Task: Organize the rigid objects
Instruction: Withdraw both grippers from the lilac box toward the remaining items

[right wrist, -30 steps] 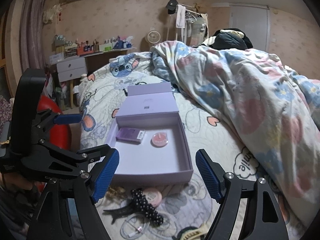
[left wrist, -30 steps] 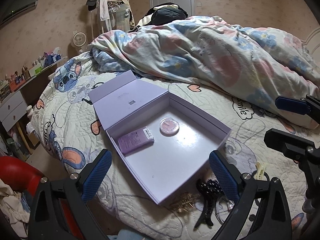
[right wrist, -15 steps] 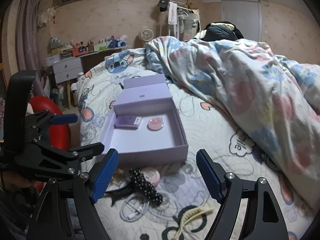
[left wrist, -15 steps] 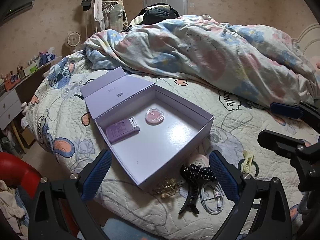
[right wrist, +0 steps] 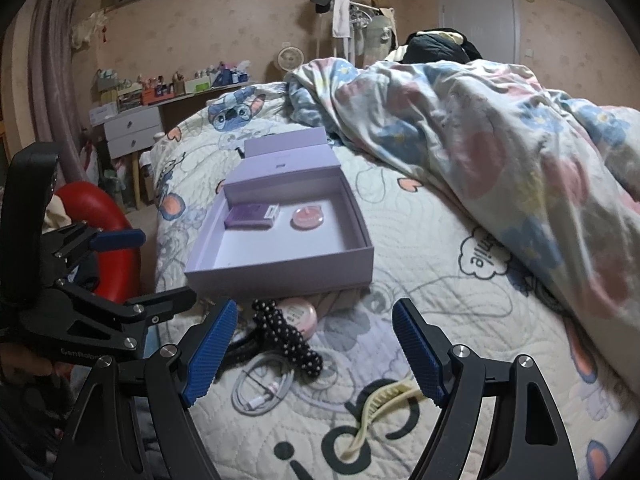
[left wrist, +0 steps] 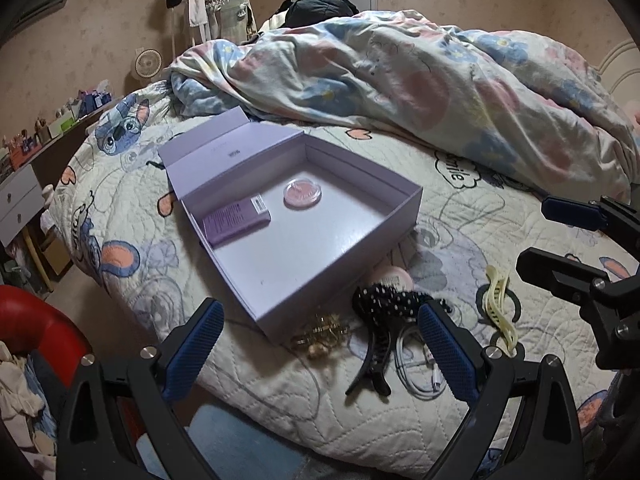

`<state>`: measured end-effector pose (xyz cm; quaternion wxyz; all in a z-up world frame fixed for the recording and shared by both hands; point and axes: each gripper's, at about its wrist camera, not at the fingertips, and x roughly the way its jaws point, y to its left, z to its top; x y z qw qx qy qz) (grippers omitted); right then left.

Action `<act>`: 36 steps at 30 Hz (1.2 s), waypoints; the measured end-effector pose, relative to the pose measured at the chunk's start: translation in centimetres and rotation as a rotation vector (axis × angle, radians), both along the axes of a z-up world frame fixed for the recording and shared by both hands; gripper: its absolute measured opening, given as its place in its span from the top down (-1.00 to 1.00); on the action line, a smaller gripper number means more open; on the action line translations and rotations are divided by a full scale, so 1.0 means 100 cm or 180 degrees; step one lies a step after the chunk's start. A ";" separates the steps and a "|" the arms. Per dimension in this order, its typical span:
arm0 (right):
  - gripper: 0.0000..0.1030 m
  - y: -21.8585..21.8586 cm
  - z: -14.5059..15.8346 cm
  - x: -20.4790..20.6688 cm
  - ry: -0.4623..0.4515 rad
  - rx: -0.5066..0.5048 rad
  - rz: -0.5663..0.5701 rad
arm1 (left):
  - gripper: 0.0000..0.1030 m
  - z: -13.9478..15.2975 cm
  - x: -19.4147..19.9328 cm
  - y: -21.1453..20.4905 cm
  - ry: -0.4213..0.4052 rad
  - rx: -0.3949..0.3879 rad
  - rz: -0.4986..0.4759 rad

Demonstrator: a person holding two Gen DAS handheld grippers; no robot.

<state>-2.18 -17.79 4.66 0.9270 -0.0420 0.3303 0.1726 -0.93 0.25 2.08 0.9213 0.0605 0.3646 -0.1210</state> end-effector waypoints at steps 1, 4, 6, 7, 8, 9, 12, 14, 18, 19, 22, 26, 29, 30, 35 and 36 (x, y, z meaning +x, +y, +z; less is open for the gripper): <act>-0.60 0.000 -0.002 -0.001 0.0007 0.0006 0.0000 | -0.93 -0.002 -0.001 0.000 0.0005 0.0001 0.0000; -0.60 0.001 -0.009 -0.003 0.0029 0.0002 0.0011 | -0.93 -0.007 -0.006 0.000 0.0009 -0.0008 -0.0008; -0.61 0.001 -0.014 -0.004 0.0045 -0.0003 0.0028 | -0.93 -0.011 -0.008 0.001 0.0029 -0.0015 -0.0015; -0.61 0.001 -0.016 -0.005 0.0057 -0.0002 0.0036 | -0.93 -0.013 -0.009 0.002 0.0035 -0.0015 -0.0016; -0.61 0.002 -0.019 -0.005 0.0071 0.0006 0.0046 | -0.93 -0.015 -0.009 0.002 0.0046 -0.0014 -0.0013; -0.61 0.002 -0.021 -0.005 0.0085 0.0015 0.0055 | -0.93 -0.017 -0.009 0.003 0.0061 -0.0013 -0.0011; -0.61 0.003 -0.029 -0.005 0.0126 0.0039 0.0084 | -0.93 -0.024 -0.011 0.005 0.0097 -0.0029 0.0012; -0.61 0.004 -0.034 -0.005 0.0145 0.0049 0.0111 | -0.93 -0.029 -0.011 0.006 0.0117 -0.0013 0.0017; -0.61 0.005 -0.043 -0.004 0.0190 0.0092 0.0163 | -0.93 -0.037 -0.011 0.009 0.0191 -0.0043 0.0037; -0.61 0.005 -0.045 -0.003 0.0203 0.0107 0.0167 | -0.93 -0.039 -0.011 0.010 0.0201 -0.0056 0.0052; -0.61 0.004 -0.051 0.000 0.0247 0.0139 0.0152 | -0.93 -0.043 -0.009 0.013 0.0222 -0.0111 0.0106; -0.61 0.000 -0.058 0.004 0.0308 0.0169 0.0124 | -0.93 -0.049 -0.003 0.017 0.0255 -0.0222 0.0163; -0.61 -0.004 -0.064 0.007 0.0339 0.0184 0.0078 | -0.93 -0.054 0.001 0.017 0.0269 -0.0250 0.0191; -0.61 -0.006 -0.065 0.008 0.0353 0.0187 0.0062 | -0.93 -0.055 0.003 0.017 0.0267 -0.0251 0.0204; -0.61 -0.014 -0.077 0.016 0.0455 0.0193 -0.0023 | -0.93 -0.067 0.013 0.011 0.0332 -0.0236 0.0203; -0.61 -0.015 -0.079 0.017 0.0473 0.0182 -0.0039 | -0.93 -0.069 0.015 0.010 0.0338 -0.0242 0.0210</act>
